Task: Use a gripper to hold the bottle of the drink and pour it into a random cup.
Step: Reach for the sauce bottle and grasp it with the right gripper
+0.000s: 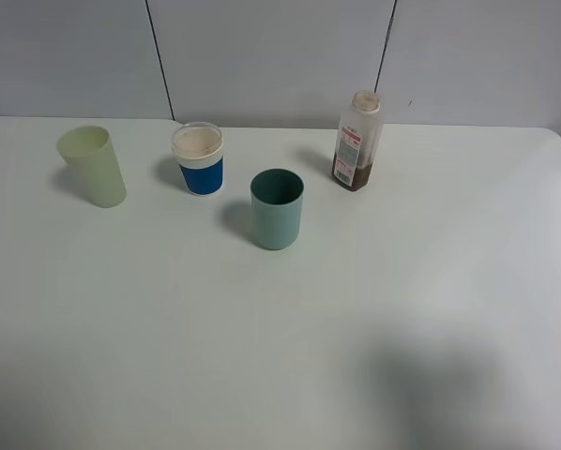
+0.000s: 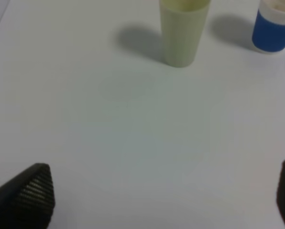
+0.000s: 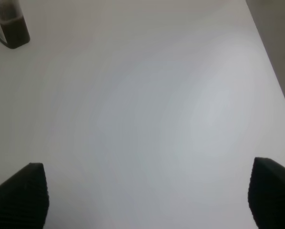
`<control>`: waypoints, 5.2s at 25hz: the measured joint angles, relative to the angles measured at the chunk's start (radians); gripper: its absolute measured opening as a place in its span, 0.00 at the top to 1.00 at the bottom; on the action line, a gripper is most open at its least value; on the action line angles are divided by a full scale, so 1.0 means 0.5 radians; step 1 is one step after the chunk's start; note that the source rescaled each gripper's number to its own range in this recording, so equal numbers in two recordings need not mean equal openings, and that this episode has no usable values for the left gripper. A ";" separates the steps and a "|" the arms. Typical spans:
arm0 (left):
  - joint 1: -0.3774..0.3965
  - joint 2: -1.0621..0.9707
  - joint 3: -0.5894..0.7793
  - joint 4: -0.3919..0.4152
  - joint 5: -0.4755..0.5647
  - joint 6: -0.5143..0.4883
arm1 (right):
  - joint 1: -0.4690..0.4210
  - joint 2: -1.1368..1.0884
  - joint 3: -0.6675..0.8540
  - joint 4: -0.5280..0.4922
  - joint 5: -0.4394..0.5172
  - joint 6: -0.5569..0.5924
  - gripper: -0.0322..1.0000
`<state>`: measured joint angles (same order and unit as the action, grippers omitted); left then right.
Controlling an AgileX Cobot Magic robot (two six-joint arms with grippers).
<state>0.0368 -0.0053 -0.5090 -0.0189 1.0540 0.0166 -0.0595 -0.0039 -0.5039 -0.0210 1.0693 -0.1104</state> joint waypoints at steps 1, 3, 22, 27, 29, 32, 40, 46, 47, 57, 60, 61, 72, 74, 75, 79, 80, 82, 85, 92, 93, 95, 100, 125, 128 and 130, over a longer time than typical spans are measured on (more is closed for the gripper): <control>0.000 0.000 0.000 0.000 0.000 0.000 | 0.000 0.000 0.000 0.000 0.000 0.000 0.15; 0.000 0.000 0.000 0.000 0.000 0.000 | 0.000 0.000 0.000 0.000 0.000 0.000 0.15; 0.000 0.000 0.000 0.000 0.000 0.000 | 0.000 0.000 0.000 0.000 0.000 0.000 0.15; 0.000 0.000 0.000 0.000 0.000 0.000 | 0.000 0.000 0.000 0.000 0.000 0.000 0.15; 0.000 0.000 0.000 0.000 0.000 0.000 | 0.000 0.000 0.000 0.000 0.000 0.000 0.15; 0.000 0.000 0.000 0.000 0.000 0.000 | 0.000 0.000 0.000 0.000 0.000 0.000 0.15; 0.000 0.000 0.000 0.000 0.000 0.000 | 0.000 0.000 0.000 0.000 0.000 0.000 0.15; 0.000 0.000 0.000 0.000 0.000 0.000 | 0.000 0.000 0.000 0.000 0.000 0.000 0.15; 0.000 0.000 0.000 0.000 0.000 0.000 | 0.000 0.000 0.000 0.000 0.000 0.000 0.15; 0.000 0.000 0.000 0.000 0.000 0.000 | 0.000 0.000 0.000 0.000 0.000 0.000 0.15; 0.000 0.000 0.000 0.000 0.000 0.000 | 0.000 0.000 0.000 0.000 0.000 0.000 0.15; 0.000 0.000 0.000 0.000 0.000 0.000 | 0.000 0.000 0.000 0.000 0.000 0.000 0.15; 0.000 0.000 0.000 0.000 0.000 0.000 | 0.000 0.000 0.000 0.000 0.000 0.000 0.15; 0.000 0.000 0.000 0.000 0.000 0.000 | 0.000 0.000 0.000 0.000 0.000 0.000 0.15; 0.000 0.000 0.000 0.000 0.000 0.000 | 0.000 0.000 0.000 0.000 0.000 0.000 0.15; 0.000 0.000 0.000 0.000 0.000 0.000 | 0.000 0.000 0.000 0.000 0.000 0.000 0.15; 0.000 0.000 0.000 0.000 0.000 0.000 | 0.000 0.000 0.000 0.000 0.000 0.000 0.15; 0.000 0.000 0.000 0.000 0.000 0.000 | 0.000 0.000 0.000 0.000 0.000 0.000 0.15; 0.000 0.000 0.000 0.000 0.000 0.000 | 0.000 0.000 0.000 0.000 0.000 0.000 0.15; 0.000 0.000 0.000 0.000 0.000 0.000 | 0.000 0.000 0.000 -0.075 0.000 0.112 0.15; 0.000 0.000 0.000 0.000 0.000 0.000 | 0.000 0.000 0.000 -0.077 0.000 0.121 0.15; 0.000 0.000 0.000 0.000 0.000 0.000 | 0.000 0.000 0.000 -0.077 0.000 0.123 0.15; 0.000 0.000 0.000 0.000 0.000 0.000 | 0.000 0.003 0.000 -0.079 0.000 0.123 0.15; 0.000 0.000 0.000 0.000 0.000 0.000 | 0.000 1.454 -0.133 -0.017 -1.178 0.001 0.15; 0.000 0.000 0.000 0.002 0.000 0.000 | 0.000 1.606 -0.133 0.001 -1.313 -0.004 0.15; 0.000 0.000 0.000 0.002 0.000 0.000 | 0.000 1.709 -0.133 0.002 -1.420 -0.004 0.15</control>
<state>0.0368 -0.0053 -0.5090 -0.0181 1.0540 0.0166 -0.0595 0.8504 -0.5704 -0.0202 0.3595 -0.1123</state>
